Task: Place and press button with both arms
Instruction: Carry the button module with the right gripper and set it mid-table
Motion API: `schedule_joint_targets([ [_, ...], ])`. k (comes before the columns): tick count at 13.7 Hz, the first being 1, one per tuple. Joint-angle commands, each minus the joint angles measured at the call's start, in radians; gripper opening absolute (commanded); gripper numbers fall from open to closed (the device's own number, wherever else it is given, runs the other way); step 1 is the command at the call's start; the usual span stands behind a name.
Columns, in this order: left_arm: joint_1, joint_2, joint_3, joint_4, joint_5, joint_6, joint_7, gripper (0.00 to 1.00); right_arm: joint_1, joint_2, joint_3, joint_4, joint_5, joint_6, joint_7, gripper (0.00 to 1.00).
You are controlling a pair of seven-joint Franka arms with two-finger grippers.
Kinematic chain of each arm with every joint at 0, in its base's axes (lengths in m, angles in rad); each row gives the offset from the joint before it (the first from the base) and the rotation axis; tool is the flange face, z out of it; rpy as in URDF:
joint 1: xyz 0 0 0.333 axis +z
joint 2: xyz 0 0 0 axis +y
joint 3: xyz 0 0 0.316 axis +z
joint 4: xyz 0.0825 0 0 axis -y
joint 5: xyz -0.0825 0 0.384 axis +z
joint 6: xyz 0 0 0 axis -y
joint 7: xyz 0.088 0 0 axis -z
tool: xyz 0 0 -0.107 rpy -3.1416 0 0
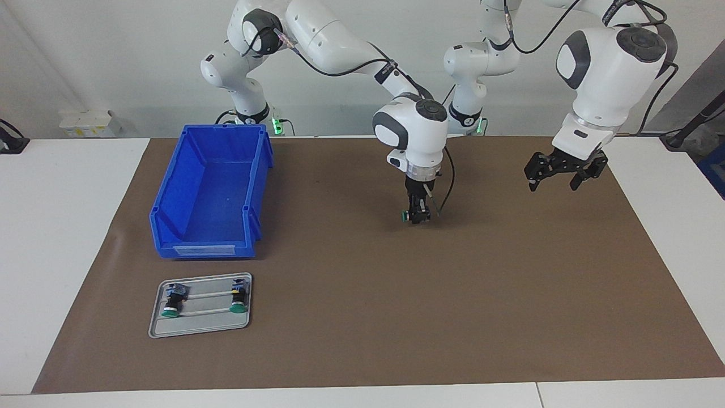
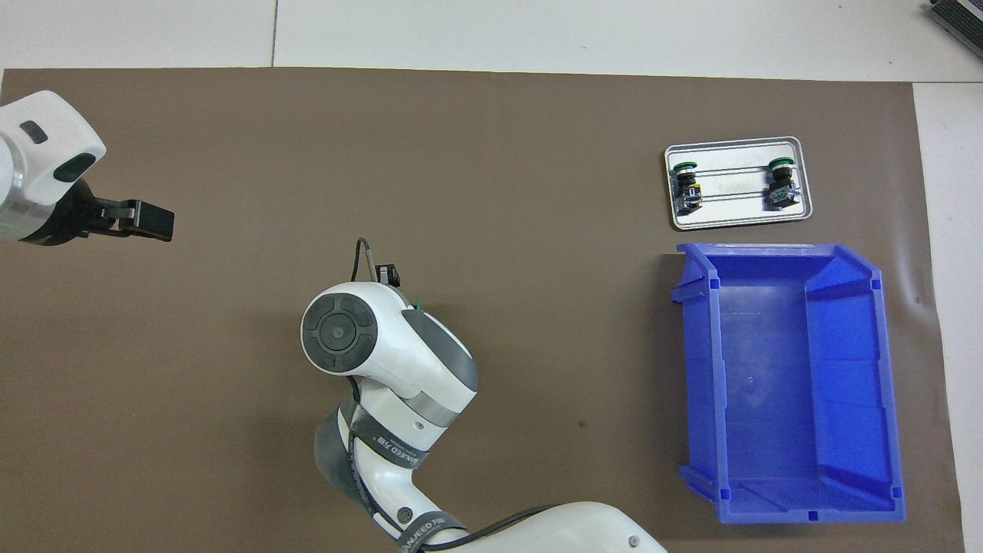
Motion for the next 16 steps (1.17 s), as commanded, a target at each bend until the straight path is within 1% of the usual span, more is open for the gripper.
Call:
schedule_joint_targets([
  [1, 0.008, -0.033, -0.004, -0.038, -0.007, 0.013, -0.004, 1.00, 0.001, -0.014, 0.004, -0.051, -0.014, 0.045, 0.021, 0.00],
  [4, 0.008, -0.033, -0.004, -0.038, -0.007, 0.013, -0.004, 1.00, 0.001, -0.024, 0.002, -0.091, -0.018, 0.079, 0.012, 0.00],
  [8, 0.008, -0.033, -0.004, -0.038, -0.007, 0.013, -0.004, 1.00, 0.000, -0.026, 0.002, -0.105, -0.032, 0.086, -0.014, 0.00],
  [9, 0.008, -0.033, -0.004, -0.038, -0.007, 0.013, -0.004, 1.00, 0.000, -0.026, 0.002, -0.106, -0.032, 0.086, -0.012, 0.03],
  [10, 0.008, -0.033, -0.004, -0.038, -0.007, 0.013, -0.004, 1.00, 0.000, -0.027, 0.002, -0.108, -0.032, 0.086, -0.014, 0.37],
  [11, 0.008, -0.033, -0.004, -0.038, -0.007, 0.013, -0.004, 1.00, 0.001, -0.029, 0.002, -0.108, -0.034, 0.085, -0.015, 0.57],
  [12, 0.008, -0.033, -0.004, -0.038, -0.007, 0.013, -0.004, 1.00, 0.003, -0.029, 0.002, -0.106, -0.043, 0.082, -0.015, 0.90],
  [13, 0.008, -0.033, -0.004, -0.038, -0.007, 0.013, -0.004, 1.00, 0.006, -0.030, 0.002, -0.096, -0.076, 0.062, -0.017, 1.00],
  [15, 0.008, -0.033, -0.004, -0.038, -0.007, 0.013, -0.004, 1.00, 0.018, -0.040, 0.002, -0.074, -0.144, 0.018, -0.025, 1.00],
  [16, 0.008, -0.033, -0.004, -0.038, -0.007, 0.013, -0.004, 1.00, 0.014, -0.064, 0.002, -0.079, -0.152, 0.014, -0.043, 1.00],
])
